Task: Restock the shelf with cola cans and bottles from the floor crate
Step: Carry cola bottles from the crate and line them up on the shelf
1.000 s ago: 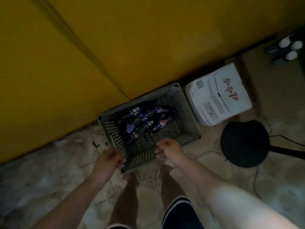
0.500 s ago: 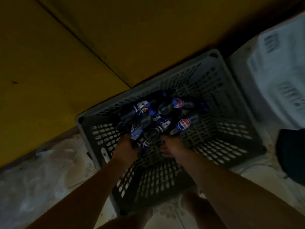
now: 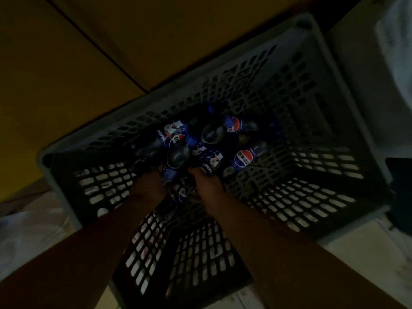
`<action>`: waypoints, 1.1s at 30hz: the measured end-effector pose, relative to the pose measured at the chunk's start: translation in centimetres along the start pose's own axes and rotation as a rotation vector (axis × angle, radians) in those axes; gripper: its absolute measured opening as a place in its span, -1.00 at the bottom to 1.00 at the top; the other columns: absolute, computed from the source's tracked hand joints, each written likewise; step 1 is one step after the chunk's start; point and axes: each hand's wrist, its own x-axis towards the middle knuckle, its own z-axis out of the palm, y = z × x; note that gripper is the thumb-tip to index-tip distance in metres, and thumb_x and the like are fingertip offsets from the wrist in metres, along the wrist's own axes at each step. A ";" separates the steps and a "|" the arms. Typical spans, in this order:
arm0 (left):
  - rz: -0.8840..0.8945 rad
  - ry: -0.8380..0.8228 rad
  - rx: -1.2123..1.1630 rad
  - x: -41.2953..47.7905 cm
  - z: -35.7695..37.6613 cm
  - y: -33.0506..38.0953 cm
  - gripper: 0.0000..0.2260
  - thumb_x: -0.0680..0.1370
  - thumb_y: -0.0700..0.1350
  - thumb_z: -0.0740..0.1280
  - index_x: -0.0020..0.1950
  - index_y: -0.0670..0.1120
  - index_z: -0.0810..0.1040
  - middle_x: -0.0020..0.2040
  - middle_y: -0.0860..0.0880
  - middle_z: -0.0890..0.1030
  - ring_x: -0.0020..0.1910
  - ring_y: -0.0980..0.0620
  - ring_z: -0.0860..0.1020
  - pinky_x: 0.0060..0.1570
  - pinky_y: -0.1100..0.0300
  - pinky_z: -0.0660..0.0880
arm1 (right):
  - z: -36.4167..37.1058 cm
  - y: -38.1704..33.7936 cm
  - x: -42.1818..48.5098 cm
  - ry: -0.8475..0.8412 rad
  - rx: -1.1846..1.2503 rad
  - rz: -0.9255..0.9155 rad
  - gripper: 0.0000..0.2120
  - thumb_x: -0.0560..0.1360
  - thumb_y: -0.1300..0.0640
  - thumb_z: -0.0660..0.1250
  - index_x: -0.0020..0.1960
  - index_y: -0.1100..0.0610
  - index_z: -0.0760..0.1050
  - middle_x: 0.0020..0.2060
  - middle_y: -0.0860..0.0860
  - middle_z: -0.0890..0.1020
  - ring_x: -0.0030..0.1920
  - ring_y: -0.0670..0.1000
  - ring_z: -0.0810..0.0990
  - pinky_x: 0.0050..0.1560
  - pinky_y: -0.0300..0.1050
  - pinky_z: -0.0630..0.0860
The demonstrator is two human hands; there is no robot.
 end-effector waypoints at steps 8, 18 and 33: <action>0.007 -0.121 0.106 -6.3 -2.9 2.2 -0.40 0.52 0.31 0.34 0.38 -0.09 0.49 0.29 -0.14 0.60 0.23 -0.14 0.58 0.19 0.10 0.50 | -5.9 -2.6 -6.4 -0.055 0.017 0.018 -0.57 0.51 -0.16 0.41 0.27 0.08 0.56 0.14 0.09 0.64 0.10 0.11 0.64 0.06 0.02 0.67; -0.269 -0.507 -0.501 -20.8 -13.8 6.5 -0.52 0.46 0.15 0.49 0.22 -0.16 0.62 0.08 -0.18 0.68 0.09 -0.20 0.65 0.15 -0.03 0.60 | -12.1 -3.6 -25.7 -0.010 -0.090 -0.073 -0.62 0.52 0.07 0.43 0.28 0.19 0.50 0.13 0.19 0.64 0.06 0.20 0.68 -0.32 -0.10 0.65; -0.151 -0.353 -1.338 -60.9 -31.3 1.0 -0.70 0.52 -0.04 0.45 0.10 -0.24 0.62 -0.21 -0.18 0.73 -0.34 -0.07 0.70 -0.40 0.23 0.59 | -11.4 3.8 -68.0 -0.259 -0.133 -0.280 -0.61 0.54 0.02 0.37 0.21 0.28 0.53 -0.03 0.29 0.72 -0.16 0.18 0.73 -0.23 -0.10 0.62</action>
